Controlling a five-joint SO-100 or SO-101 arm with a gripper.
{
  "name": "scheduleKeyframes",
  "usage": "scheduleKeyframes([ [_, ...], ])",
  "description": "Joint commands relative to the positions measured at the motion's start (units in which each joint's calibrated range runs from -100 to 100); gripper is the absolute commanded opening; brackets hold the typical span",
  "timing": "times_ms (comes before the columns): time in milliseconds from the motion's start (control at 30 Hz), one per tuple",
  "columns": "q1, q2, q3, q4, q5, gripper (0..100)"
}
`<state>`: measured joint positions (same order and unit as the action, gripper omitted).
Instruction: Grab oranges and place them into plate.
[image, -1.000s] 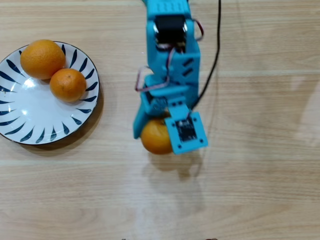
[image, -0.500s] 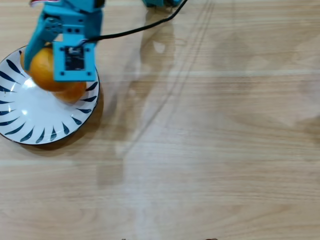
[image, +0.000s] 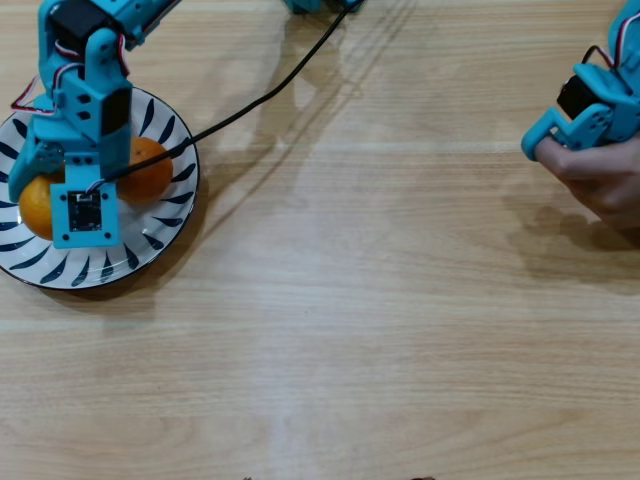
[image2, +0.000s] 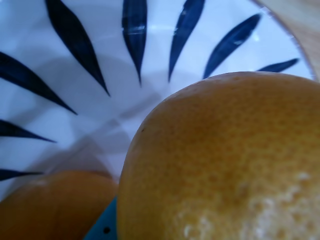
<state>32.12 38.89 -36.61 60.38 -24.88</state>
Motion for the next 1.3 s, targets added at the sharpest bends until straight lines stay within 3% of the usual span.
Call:
scheduleKeyframes([
  [0, 1.1, 2.4, -0.7, -2.8, 0.2, 28],
  [233, 1.3, 3.3, -4.6, -1.8, 0.0, 30],
  [433, 1.4, 1.0, -4.5, 2.0, -0.1, 45],
  [667, 0.9, -10.2, -4.3, 12.6, -0.1, 45],
  [733, 0.2, -15.0, -4.2, 16.8, 0.3, 41],
  [833, -2.4, -24.2, -0.6, 20.9, 1.8, 27],
  [1000, -11.2, -43.5, 16.2, 21.1, 6.2, 6],
  [1267, -28.4, -76.3, 59.4, 1.0, 9.1, 2],
])
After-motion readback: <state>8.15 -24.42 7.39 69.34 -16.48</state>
